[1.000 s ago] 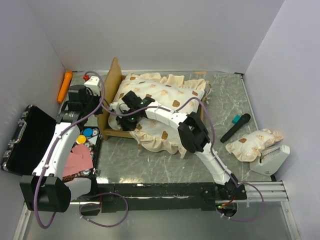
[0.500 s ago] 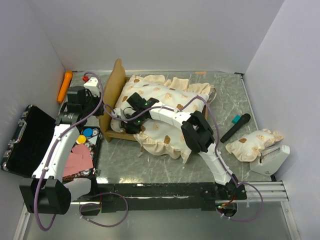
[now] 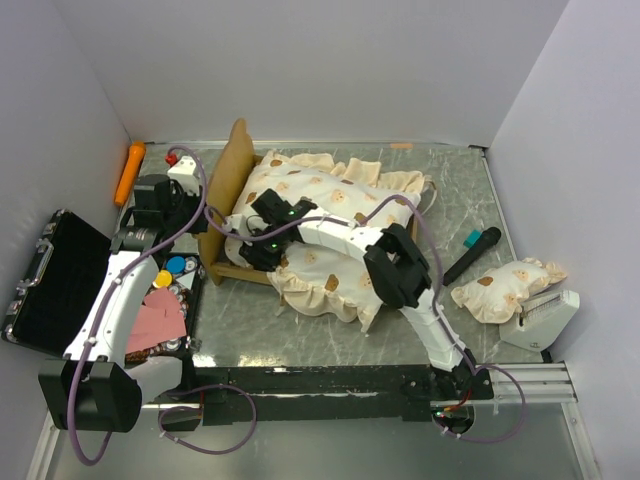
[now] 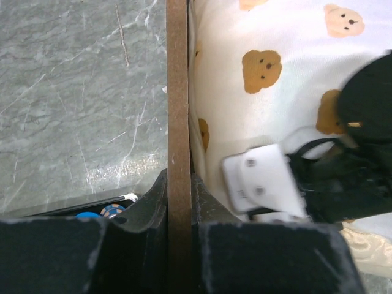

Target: Set up the pet bed

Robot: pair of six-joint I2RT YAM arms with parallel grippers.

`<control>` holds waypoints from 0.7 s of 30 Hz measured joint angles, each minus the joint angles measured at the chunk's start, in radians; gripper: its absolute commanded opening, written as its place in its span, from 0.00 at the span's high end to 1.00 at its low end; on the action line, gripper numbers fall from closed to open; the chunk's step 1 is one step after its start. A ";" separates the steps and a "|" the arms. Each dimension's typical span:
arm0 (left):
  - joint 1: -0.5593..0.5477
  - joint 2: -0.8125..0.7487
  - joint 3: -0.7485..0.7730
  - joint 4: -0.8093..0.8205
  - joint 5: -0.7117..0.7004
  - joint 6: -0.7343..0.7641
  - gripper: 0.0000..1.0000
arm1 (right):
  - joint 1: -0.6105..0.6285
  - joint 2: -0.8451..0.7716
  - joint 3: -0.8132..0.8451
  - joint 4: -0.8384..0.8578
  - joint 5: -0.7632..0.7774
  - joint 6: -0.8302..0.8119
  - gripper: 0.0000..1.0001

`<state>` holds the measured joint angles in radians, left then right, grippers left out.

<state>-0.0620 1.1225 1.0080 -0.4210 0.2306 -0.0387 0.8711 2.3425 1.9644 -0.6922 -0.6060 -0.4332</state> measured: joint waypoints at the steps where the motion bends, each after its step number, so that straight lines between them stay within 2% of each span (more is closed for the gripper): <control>1: 0.000 0.000 0.000 0.000 0.000 0.001 0.99 | 0.000 -0.031 -0.047 0.042 0.015 0.005 0.46; 6: -0.003 -0.008 -0.007 0.003 0.019 0.010 0.99 | -0.016 -0.172 -0.257 0.191 0.021 0.038 0.43; 8: -0.008 -0.013 -0.010 0.002 0.026 0.014 0.99 | -0.017 -0.211 -0.304 0.217 0.022 0.050 0.32; 9: -0.009 -0.015 -0.011 0.001 0.031 0.017 0.99 | -0.017 -0.227 -0.324 0.229 0.022 0.050 0.30; 15: -0.013 -0.020 -0.015 -0.001 0.044 0.027 0.99 | -0.024 -0.288 -0.361 0.233 0.003 0.039 0.28; 18: -0.013 -0.020 -0.015 -0.001 0.044 0.027 0.99 | -0.028 -0.306 -0.361 0.222 -0.008 0.018 0.16; 21: -0.013 -0.020 -0.015 -0.002 0.046 0.027 0.99 | -0.039 -0.330 -0.363 0.217 -0.029 -0.007 0.16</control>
<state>-0.0753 1.1023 0.9928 -0.4232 0.2764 -0.0116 0.8322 2.0129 1.6012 -0.4751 -0.6346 -0.4404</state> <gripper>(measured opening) 0.137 0.831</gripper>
